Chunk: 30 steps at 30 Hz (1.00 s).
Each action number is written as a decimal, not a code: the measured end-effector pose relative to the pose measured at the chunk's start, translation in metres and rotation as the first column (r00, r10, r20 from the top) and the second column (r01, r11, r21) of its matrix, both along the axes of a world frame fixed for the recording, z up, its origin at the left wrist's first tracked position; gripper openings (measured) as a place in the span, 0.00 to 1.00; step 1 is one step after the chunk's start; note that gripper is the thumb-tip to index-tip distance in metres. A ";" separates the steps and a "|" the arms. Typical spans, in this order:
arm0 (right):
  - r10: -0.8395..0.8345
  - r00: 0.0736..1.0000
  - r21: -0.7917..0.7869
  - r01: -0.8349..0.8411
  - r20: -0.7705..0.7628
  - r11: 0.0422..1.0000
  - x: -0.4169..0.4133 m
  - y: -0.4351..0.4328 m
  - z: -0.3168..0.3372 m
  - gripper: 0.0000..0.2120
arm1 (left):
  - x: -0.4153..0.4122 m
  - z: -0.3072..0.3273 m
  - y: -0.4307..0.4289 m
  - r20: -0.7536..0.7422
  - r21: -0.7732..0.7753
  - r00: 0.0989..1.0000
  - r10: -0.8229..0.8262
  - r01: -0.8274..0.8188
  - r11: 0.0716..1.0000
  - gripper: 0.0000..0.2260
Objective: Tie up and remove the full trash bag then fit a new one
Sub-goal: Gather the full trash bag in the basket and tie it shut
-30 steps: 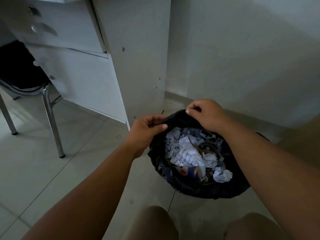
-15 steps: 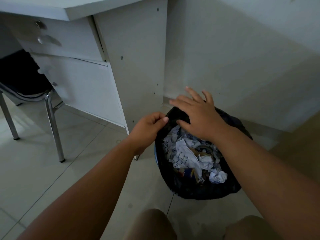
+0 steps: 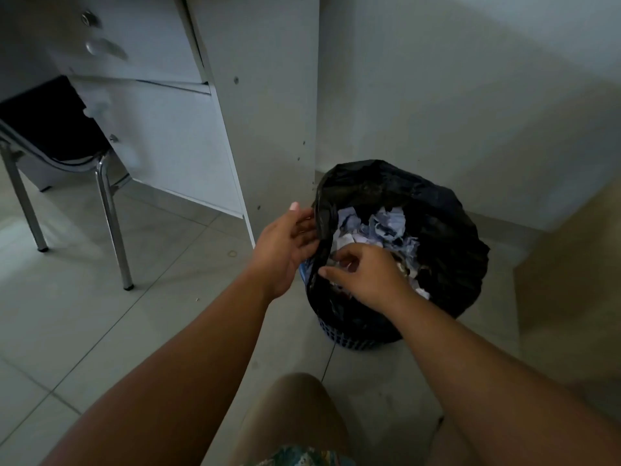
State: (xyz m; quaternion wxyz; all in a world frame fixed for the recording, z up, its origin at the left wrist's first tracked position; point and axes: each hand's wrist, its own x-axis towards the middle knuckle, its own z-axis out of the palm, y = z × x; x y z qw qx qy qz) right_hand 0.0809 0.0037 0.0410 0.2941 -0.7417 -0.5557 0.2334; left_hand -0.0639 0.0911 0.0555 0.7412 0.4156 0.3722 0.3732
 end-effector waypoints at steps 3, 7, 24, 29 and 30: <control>-0.015 0.998 -0.066 0.012 -0.057 0.998 -0.018 -0.016 -0.030 0.22 | -0.008 -0.014 -0.017 0.081 -0.097 0.996 0.030 -0.022 0.995 0.22; -0.014 0.997 -0.082 0.020 0.076 0.996 -0.031 -0.025 -0.057 0.13 | -0.016 -0.019 -0.029 0.065 -0.056 0.996 0.053 -0.050 0.997 0.19; -0.074 0.962 -0.059 0.061 -0.263 0.996 -0.006 -0.040 -0.023 0.08 | -0.007 -0.018 -0.056 -0.325 -0.328 0.936 -0.133 0.021 0.945 0.10; 0.032 0.982 -0.049 -0.041 -0.187 0.998 0.001 -0.058 -0.024 0.21 | 0.006 0.002 -0.041 -0.249 -0.244 0.968 -0.037 -0.026 0.969 0.11; -0.007 0.988 -0.010 0.006 -0.156 1.000 0.003 -0.057 -0.022 0.14 | 0.008 0.007 -0.039 -0.230 -0.212 0.973 -0.021 -0.029 0.977 0.11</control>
